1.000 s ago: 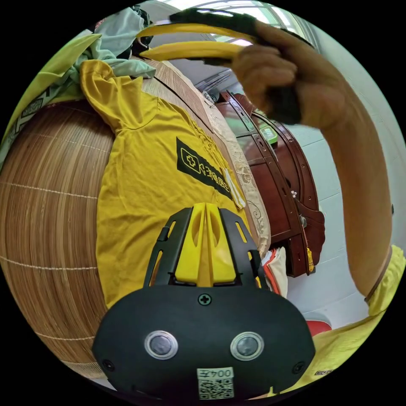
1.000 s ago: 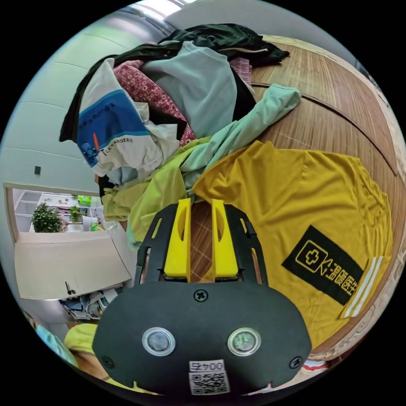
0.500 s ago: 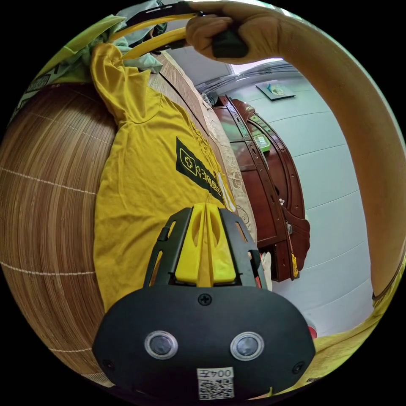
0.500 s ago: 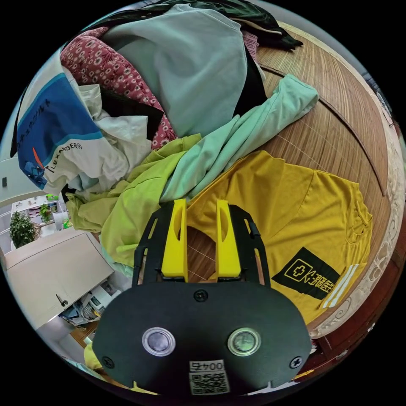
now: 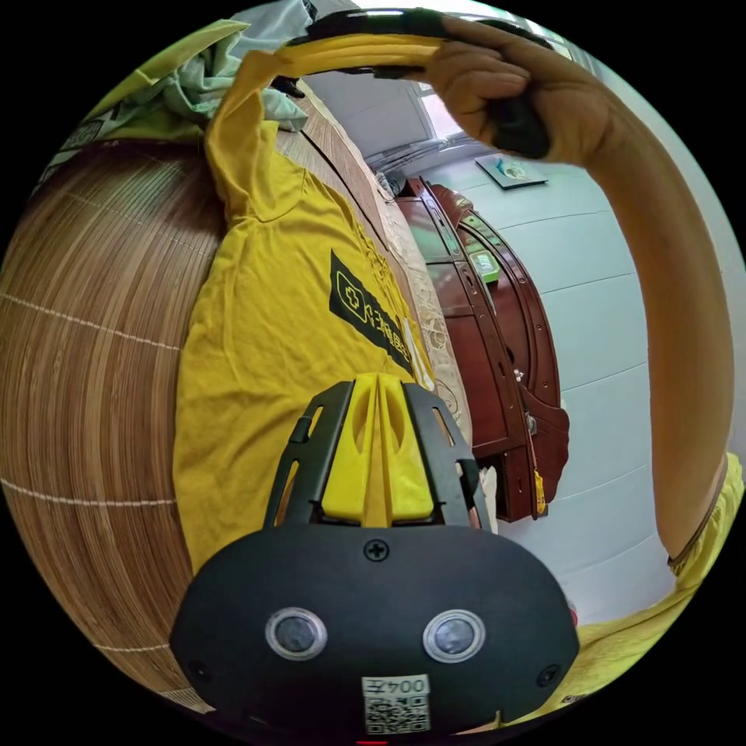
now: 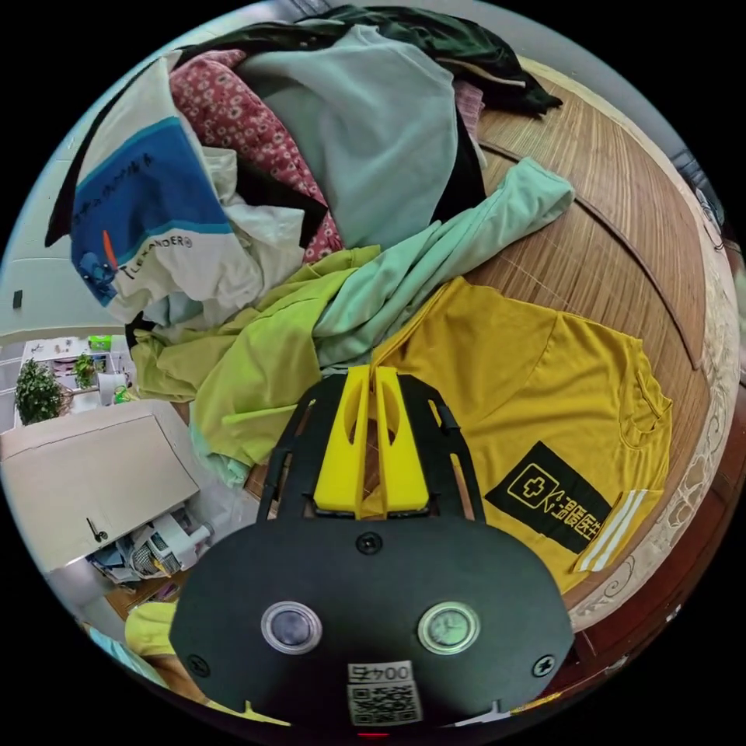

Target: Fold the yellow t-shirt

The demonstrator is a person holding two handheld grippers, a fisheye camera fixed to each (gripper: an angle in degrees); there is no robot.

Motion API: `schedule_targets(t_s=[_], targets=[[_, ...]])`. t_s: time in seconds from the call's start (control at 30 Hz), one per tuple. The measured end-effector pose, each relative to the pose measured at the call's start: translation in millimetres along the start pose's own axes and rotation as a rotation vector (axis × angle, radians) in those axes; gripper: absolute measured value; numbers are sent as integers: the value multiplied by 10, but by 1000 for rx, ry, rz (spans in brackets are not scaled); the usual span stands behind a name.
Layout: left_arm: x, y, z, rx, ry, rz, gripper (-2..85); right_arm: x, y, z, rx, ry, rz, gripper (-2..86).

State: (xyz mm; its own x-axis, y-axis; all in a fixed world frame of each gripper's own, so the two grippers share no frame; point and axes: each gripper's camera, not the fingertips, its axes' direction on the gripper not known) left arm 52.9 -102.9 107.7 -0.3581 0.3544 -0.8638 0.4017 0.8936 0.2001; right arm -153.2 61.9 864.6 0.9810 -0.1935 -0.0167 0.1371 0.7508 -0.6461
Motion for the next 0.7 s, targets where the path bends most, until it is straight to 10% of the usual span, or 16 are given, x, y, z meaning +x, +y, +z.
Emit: schedule_targets(t_s=[0.3,0.7], targets=[[-61,27,40,43,-73,-9,1,1107,1480,-634,355,-153,189,2],[-203,122,339,66,-123,-25,2,1957,2892,385,308,-269,410,52]])
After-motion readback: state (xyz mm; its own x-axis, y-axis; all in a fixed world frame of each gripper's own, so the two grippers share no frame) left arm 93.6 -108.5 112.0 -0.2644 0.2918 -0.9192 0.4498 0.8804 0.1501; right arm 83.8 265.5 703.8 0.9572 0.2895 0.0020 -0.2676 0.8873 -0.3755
